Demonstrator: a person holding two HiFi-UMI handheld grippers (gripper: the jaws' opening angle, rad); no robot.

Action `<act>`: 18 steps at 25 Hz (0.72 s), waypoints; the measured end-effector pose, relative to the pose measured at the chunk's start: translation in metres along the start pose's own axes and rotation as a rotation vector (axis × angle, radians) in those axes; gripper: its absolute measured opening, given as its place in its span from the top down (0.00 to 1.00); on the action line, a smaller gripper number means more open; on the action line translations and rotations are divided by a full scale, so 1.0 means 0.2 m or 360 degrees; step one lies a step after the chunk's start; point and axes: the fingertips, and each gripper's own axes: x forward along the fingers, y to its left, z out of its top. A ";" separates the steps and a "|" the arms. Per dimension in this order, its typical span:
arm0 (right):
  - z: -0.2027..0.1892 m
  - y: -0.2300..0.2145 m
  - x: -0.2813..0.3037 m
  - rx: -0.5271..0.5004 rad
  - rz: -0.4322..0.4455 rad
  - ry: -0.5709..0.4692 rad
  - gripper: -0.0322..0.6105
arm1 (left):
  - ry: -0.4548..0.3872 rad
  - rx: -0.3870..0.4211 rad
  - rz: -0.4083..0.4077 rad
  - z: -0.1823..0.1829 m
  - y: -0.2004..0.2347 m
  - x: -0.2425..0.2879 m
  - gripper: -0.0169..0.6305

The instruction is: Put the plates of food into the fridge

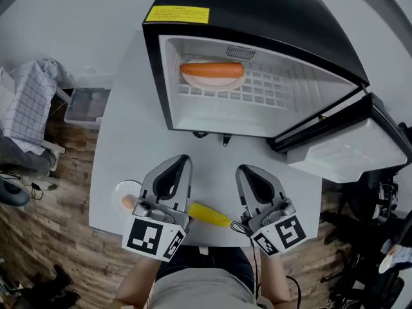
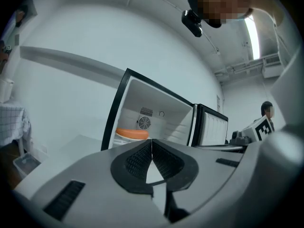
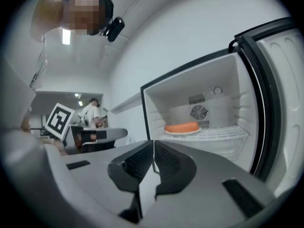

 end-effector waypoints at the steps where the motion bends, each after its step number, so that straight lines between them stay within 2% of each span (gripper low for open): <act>1: -0.08 0.02 -0.01 -0.0041 0.0027 0.0104 0.93 | 0.0027 0.0026 0.0016 -0.03 0.02 -0.03 0.96; 5: -0.46 0.10 -0.10 -0.0075 0.0095 0.0484 0.93 | 0.0121 0.0009 0.0068 -0.17 0.09 -0.12 0.96; 10: -0.81 0.21 -0.22 -0.0083 0.0109 0.0810 0.92 | 0.0194 -0.0031 0.0093 -0.27 0.12 -0.19 0.96; 15: -1.01 0.31 -0.26 -0.0101 0.0177 0.0975 0.90 | 0.0204 -0.0017 0.0099 -0.31 0.10 -0.20 0.96; 18: -1.10 0.35 -0.27 -0.0136 0.0236 0.1046 0.82 | 0.0204 -0.0012 0.0125 -0.33 0.07 -0.21 0.96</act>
